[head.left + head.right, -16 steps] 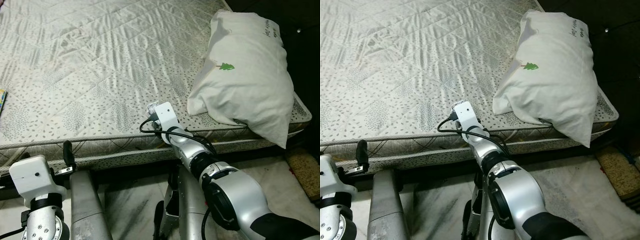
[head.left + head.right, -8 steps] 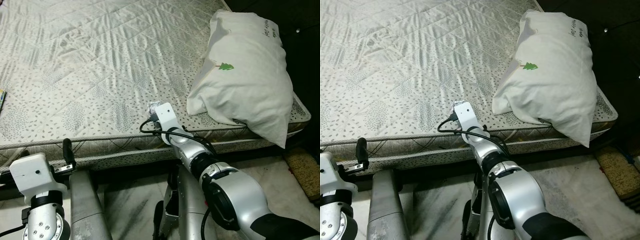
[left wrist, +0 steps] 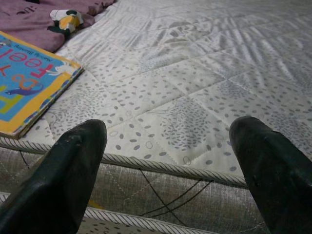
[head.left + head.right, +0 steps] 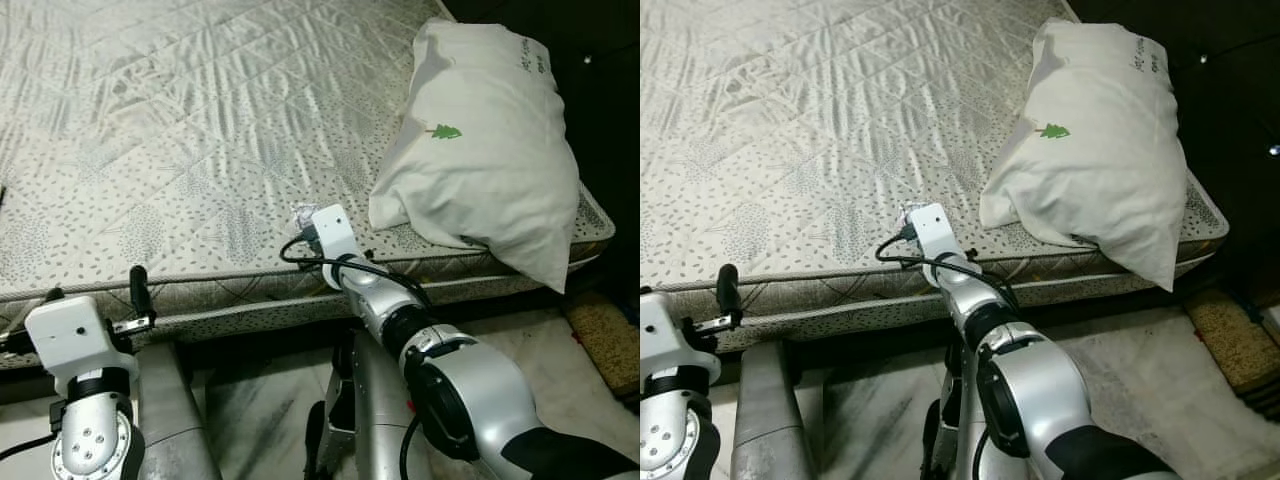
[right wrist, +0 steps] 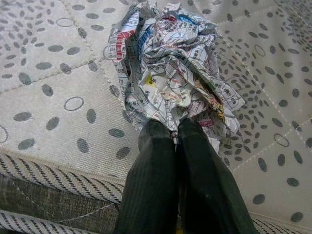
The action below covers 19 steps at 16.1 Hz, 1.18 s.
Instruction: Clean up the room
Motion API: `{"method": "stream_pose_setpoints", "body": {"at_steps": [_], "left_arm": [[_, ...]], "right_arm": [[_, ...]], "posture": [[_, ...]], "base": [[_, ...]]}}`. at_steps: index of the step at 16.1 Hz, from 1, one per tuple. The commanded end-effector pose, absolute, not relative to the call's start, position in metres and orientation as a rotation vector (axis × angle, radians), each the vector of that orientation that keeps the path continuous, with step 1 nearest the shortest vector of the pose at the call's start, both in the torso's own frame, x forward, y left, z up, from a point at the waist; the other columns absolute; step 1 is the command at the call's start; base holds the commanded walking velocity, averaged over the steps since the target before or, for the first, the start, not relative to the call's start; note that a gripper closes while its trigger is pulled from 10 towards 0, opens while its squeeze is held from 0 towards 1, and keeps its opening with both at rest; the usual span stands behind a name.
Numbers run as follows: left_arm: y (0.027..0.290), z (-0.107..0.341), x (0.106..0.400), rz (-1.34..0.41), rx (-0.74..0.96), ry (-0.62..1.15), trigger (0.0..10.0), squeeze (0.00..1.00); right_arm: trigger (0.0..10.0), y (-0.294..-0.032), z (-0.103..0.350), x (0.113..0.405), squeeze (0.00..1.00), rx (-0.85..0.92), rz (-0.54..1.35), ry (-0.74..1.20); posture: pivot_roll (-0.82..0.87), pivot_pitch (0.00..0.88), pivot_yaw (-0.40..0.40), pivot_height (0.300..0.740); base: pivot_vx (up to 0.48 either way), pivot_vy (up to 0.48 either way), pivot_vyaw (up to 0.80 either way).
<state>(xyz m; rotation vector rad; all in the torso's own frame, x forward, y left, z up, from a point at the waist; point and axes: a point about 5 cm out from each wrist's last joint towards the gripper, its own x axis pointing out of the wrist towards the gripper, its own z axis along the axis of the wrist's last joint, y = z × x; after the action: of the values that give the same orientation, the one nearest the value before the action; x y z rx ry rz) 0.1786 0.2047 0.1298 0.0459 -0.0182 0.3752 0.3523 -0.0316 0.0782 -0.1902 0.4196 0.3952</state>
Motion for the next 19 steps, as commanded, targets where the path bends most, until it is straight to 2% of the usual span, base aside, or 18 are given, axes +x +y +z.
{"method": "stream_pose_setpoints", "body": {"at_steps": [1, 5, 9, 10, 11, 12, 18, 19], "left_arm": [[0.204, 0.127, 0.180, 0.373, 0.043, -0.011, 10.0, 0.00], [0.206, 0.128, 0.195, 0.362, 0.039, -0.033, 10.0, 0.00], [0.202, 0.128, 0.217, 0.318, 0.024, -0.061, 10.0, 0.00], [0.203, 0.127, 0.220, 0.310, 0.021, -0.065, 10.0, 0.00], [0.205, 0.126, 0.222, 0.306, 0.017, -0.065, 10.0, 0.00], [0.207, 0.123, 0.223, 0.306, 0.019, -0.060, 10.0, 0.00], [0.204, 0.119, 0.223, 0.248, 0.017, -0.056, 10.0, 0.00], [0.203, 0.118, 0.219, 0.226, 0.027, -0.045, 10.0, 0.00]], "right_arm": [[0.0, -0.025, 0.075, 0.348, 0.00, -0.135, 0.409, 0.429], [0.0, -0.038, 0.094, 0.362, 0.00, -0.044, 0.426, 0.347], [0.0, -0.075, 0.109, 0.374, 0.00, 0.039, 0.429, 0.236], [3.1, -0.085, 0.110, 0.372, 0.00, 0.050, 0.452, 0.193], [9.3, -0.094, 0.111, 0.369, 0.00, 0.065, 0.462, 0.153], [10.0, -0.104, 0.108, 0.363, 0.00, 0.101, 0.456, 0.135], [10.0, -0.158, 0.092, 0.315, 0.00, 0.133, 0.417, 0.157], [10.0, -0.164, 0.093, 0.305, 0.00, 0.007, 0.458, 0.155]], "posture": [[0.26, 0.125, -0.211, 0.522], [0.21, 0.076, -0.192, 0.522], [0.14, 0.000, -0.153, 0.522], [0.12, 0.000, -0.139, 0.522], [0.11, 0.000, -0.126, 0.522], [0.10, 0.000, -0.116, 0.522], [0.04, 0.000, -0.054, 0.522], [0.03, 0.000, -0.026, 0.522]], "base": [[0.000, 0.000, 0.00], [0.000, 0.000, 0.00], [0.000, 0.000, 0.00], [0.000, 0.000, 0.00], [0.000, 0.000, 0.00], [0.000, 0.000, 0.00], [0.000, 0.000, 0.00], [0.000, 0.000, 0.00]]}}
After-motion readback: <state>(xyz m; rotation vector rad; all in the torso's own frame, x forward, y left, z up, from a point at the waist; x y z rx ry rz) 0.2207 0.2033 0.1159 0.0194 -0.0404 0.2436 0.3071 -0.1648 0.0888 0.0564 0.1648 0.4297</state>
